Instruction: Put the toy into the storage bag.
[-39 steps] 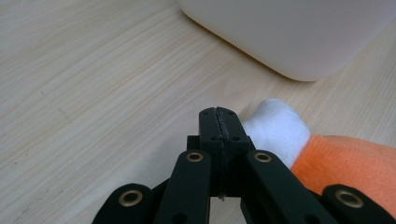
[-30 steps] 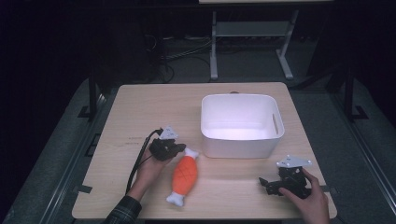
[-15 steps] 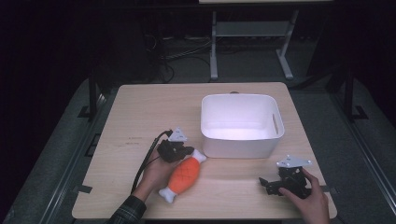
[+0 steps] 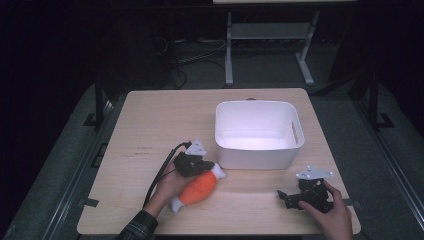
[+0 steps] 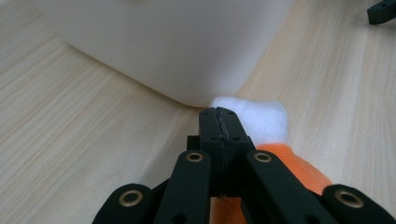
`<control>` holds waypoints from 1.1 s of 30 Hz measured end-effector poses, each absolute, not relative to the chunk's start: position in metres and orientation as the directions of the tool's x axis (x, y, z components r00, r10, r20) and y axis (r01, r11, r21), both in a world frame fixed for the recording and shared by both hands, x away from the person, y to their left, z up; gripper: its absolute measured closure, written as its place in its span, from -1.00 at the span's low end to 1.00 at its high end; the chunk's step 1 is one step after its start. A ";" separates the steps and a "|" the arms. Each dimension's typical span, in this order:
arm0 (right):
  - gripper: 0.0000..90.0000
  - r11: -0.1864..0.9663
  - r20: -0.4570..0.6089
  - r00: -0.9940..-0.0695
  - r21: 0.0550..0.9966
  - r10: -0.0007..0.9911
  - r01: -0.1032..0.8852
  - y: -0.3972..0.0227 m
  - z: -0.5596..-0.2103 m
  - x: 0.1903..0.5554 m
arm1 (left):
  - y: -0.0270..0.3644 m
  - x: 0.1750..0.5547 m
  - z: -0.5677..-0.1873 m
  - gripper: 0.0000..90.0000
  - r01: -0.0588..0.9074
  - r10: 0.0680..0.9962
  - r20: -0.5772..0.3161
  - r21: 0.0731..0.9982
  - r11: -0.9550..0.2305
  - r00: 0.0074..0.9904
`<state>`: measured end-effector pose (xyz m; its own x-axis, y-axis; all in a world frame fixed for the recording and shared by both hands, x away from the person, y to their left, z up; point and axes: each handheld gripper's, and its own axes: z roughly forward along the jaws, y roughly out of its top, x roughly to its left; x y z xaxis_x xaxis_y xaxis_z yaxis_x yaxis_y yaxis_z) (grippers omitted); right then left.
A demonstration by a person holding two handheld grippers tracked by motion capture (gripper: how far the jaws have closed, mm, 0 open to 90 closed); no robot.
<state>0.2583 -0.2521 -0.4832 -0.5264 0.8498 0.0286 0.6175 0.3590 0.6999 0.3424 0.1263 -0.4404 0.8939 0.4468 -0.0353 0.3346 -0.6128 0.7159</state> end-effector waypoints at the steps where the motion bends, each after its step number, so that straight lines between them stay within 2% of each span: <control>1: -1.00 0.359 0.029 -0.526 0.700 0.850 0.618 -0.252 -0.483 0.258 | 0.126 0.342 -0.440 0.99 0.335 0.445 -0.039 0.719 -0.609 0.895; 13: -1.00 0.359 0.029 -0.526 0.700 0.850 0.618 -0.252 -0.483 0.258 | 0.145 0.340 -0.429 0.98 0.358 0.463 -0.074 0.744 -0.564 0.883; 19: -1.00 0.359 0.029 -0.526 0.700 0.850 0.618 -0.252 -0.483 0.258 | 0.160 0.338 -0.423 0.87 0.373 0.478 -0.092 0.757 -0.537 0.874; 24: -1.00 0.359 0.029 -0.526 0.700 0.850 0.618 -0.252 -0.483 0.258 | 0.172 0.331 -0.417 0.71 0.384 0.489 -0.106 0.766 -0.515 0.866; 33: -1.00 0.359 0.029 -0.526 0.700 0.850 0.618 -0.252 -0.483 0.258 | 0.188 0.318 -0.411 0.20 0.417 0.498 -0.152 0.771 -0.480 0.854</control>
<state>0.2583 -0.2521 -0.4832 -0.5263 0.8498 0.0289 0.6178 0.3588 0.6997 0.3179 0.1882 -0.4114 0.8539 0.4978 -0.1518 0.4172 -0.4804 0.7714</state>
